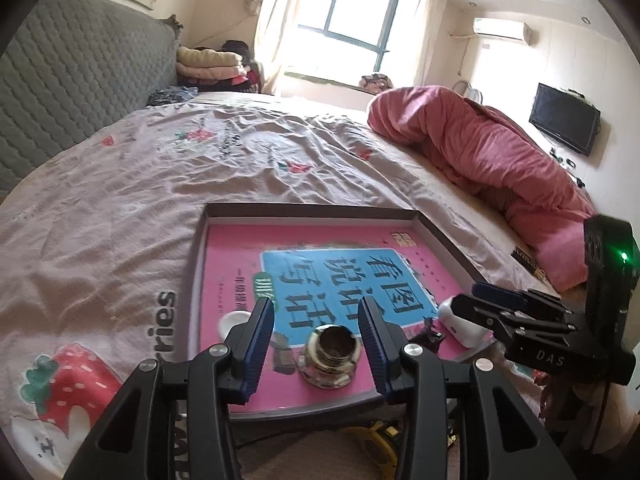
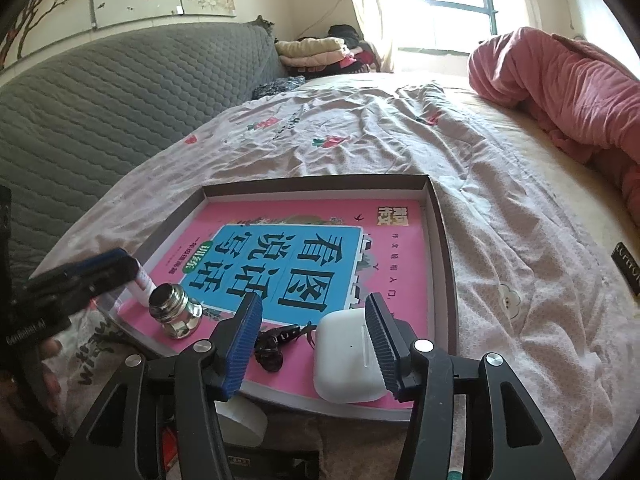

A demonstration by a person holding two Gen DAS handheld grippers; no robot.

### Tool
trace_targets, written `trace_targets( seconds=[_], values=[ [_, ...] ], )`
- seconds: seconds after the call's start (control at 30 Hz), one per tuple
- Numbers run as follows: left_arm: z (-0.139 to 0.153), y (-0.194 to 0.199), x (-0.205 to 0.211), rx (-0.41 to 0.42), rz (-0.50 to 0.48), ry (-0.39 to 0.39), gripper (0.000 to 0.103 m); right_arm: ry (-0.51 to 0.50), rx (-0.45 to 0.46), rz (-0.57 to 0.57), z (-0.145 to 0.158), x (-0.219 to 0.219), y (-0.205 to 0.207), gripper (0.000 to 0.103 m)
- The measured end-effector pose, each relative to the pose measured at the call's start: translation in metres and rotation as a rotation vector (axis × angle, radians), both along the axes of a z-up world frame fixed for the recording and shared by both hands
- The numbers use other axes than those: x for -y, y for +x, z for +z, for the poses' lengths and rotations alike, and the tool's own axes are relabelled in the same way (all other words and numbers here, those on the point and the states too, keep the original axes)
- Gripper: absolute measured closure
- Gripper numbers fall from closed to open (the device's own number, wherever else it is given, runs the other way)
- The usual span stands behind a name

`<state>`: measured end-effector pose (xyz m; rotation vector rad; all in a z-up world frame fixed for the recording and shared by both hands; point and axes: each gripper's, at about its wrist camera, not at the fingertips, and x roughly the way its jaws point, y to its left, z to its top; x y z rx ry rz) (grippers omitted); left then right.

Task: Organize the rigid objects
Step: 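Set the silver fitting on the book and open the left gripper, then withdraw both open grippers from the box toward the remaining items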

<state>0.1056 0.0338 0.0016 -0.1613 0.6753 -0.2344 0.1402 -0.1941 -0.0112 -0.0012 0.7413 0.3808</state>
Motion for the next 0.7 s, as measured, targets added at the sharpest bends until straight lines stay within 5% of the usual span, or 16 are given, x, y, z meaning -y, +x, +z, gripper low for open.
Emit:
trace_targets(
  seconds=[0.7],
  values=[
    [0.0,-0.028,-0.016,-0.018,0.122,0.008,0.055,0.001,0.036,-0.161,0.013,0.042,-0.012,0.03]
  ],
)
